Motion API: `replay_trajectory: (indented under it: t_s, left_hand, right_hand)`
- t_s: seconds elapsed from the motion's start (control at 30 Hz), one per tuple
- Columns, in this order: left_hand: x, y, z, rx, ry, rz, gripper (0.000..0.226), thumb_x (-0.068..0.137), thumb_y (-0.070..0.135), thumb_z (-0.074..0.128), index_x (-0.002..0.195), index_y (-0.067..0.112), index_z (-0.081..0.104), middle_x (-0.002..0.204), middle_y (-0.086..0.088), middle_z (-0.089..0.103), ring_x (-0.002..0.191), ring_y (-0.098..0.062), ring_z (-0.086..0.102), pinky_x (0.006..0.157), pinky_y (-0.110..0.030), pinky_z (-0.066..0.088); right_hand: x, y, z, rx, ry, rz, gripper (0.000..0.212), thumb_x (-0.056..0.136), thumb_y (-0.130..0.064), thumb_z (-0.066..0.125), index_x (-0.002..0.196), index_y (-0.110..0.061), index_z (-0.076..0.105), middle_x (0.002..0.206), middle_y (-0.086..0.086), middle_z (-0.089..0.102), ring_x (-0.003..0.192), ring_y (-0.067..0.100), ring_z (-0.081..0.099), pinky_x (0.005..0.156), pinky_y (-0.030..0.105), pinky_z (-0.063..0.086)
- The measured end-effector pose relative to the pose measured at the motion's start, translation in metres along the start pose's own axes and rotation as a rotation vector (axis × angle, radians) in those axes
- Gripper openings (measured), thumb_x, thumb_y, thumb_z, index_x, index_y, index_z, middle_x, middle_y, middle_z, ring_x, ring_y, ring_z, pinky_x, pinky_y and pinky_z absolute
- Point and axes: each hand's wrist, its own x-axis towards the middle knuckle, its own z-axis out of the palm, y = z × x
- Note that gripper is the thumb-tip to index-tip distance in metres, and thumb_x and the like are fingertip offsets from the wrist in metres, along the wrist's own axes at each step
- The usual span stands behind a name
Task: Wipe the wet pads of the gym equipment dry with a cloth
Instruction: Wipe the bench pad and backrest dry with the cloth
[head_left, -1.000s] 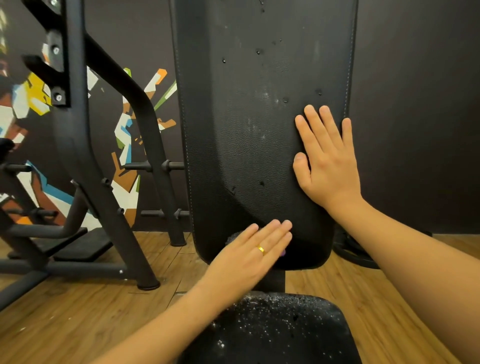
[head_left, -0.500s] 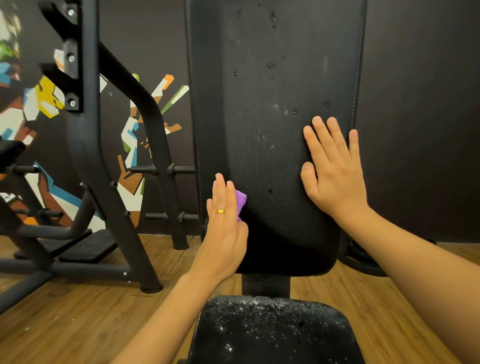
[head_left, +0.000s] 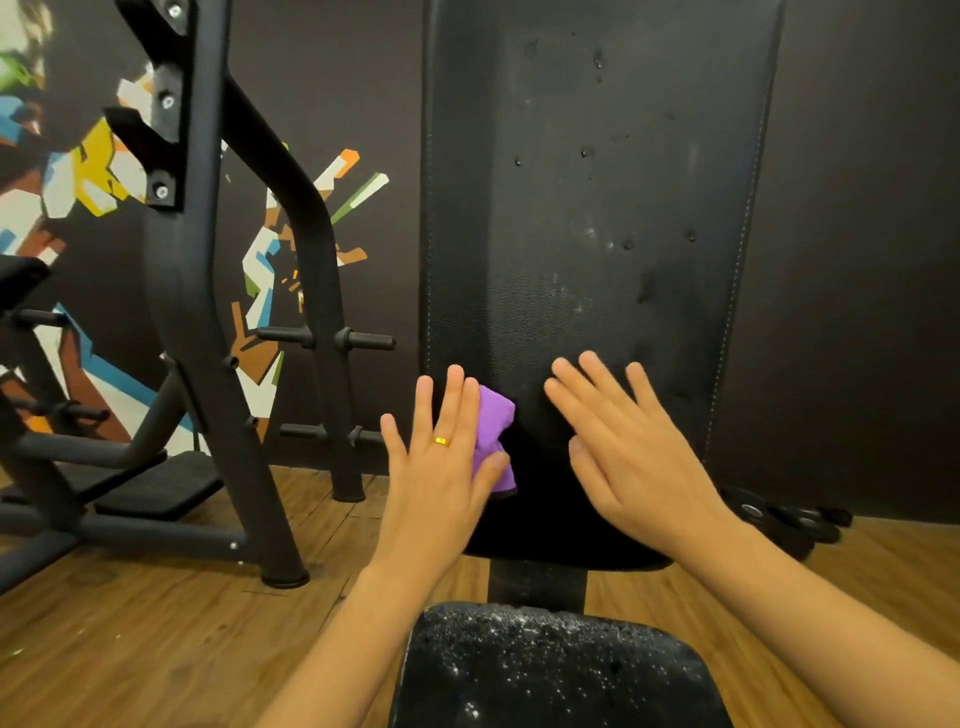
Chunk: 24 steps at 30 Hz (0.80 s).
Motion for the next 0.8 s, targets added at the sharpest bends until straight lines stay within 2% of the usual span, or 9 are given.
replay_trajectory:
  t_s: [0.1,0.2,0.37,0.5,0.63,0.73,0.8]
  left_hand:
    - [-0.002,-0.005,-0.005,0.059,-0.064,0.057,0.072,0.105,0.054,0.016,0.16,0.019,-0.015,0.168,0.001,-0.02,0.154,-0.023,-0.02,0.119,-0.058,-0.002]
    - [-0.003,-0.007,-0.013,0.069,-0.092,0.072,0.072,0.105,0.051,0.02,0.16,0.017,-0.012,0.168,0.0,-0.021,0.154,-0.022,-0.02,0.121,-0.059,-0.002]
    - [-0.001,-0.014,-0.02,-0.119,-0.172,0.141,0.071,0.105,0.051,0.021,0.159,0.024,-0.017,0.164,0.01,-0.029,0.151,-0.014,-0.028,0.121,-0.052,-0.014]
    - [-0.01,-0.036,-0.018,-0.322,-0.182,0.217,0.059,0.108,0.04,0.022,0.161,0.027,-0.002,0.167,0.018,-0.014,0.154,-0.01,-0.016,0.124,-0.049,-0.008]
    - [-0.019,-0.053,-0.009,-0.296,-0.135,0.207,0.056,0.108,0.039,0.027,0.161,0.032,0.009,0.167,0.022,-0.005,0.156,-0.01,-0.007,0.123,-0.051,-0.001]
    - [-0.021,-0.058,-0.006,-0.271,-0.114,0.204,0.055,0.108,0.035,0.029,0.159,0.036,0.008,0.166,0.025,-0.005,0.156,-0.009,-0.007,0.122,-0.053,0.0]
    - [-0.019,-0.058,-0.007,-0.263,-0.093,0.203,0.056,0.107,0.03,0.029,0.159,0.036,0.008,0.165,0.027,-0.006,0.155,-0.009,-0.007,0.121,-0.052,0.0]
  right_hand:
    - [0.001,-0.013,0.012,0.0,-0.039,-0.168,0.06,0.096,-0.02,0.039,0.155,-0.012,0.037,0.165,0.005,0.028,0.155,0.023,0.017,0.126,0.045,0.008]
    - [0.004,-0.022,0.019,0.024,-0.056,-0.205,0.059,0.097,-0.02,0.038,0.156,-0.013,0.035,0.165,0.005,0.027,0.155,0.022,0.017,0.126,0.044,0.009]
    - [0.004,-0.027,0.021,0.047,-0.065,-0.107,0.058,0.1,-0.026,0.037,0.156,-0.012,0.036,0.164,0.004,0.03,0.155,0.023,0.016,0.127,0.043,0.007]
    - [0.005,-0.04,0.022,0.123,0.001,-0.023,0.056,0.104,-0.037,0.038,0.153,-0.01,0.042,0.162,0.004,0.034,0.155,0.021,0.016,0.127,0.041,0.006]
    - [0.011,-0.06,0.03,0.153,0.059,0.099,0.061,0.103,-0.047,0.045,0.15,-0.009,0.044,0.158,0.007,0.041,0.154,0.021,0.021,0.127,0.038,0.006]
    - [0.014,-0.069,0.04,0.095,0.044,0.141,0.066,0.102,-0.047,0.046,0.156,-0.01,0.034,0.162,0.01,0.034,0.154,0.025,0.019,0.127,0.039,0.005]
    - [0.016,-0.072,0.044,0.049,0.05,0.133,0.065,0.103,-0.042,0.046,0.158,-0.012,0.029,0.164,0.012,0.029,0.155,0.027,0.016,0.127,0.043,0.01]
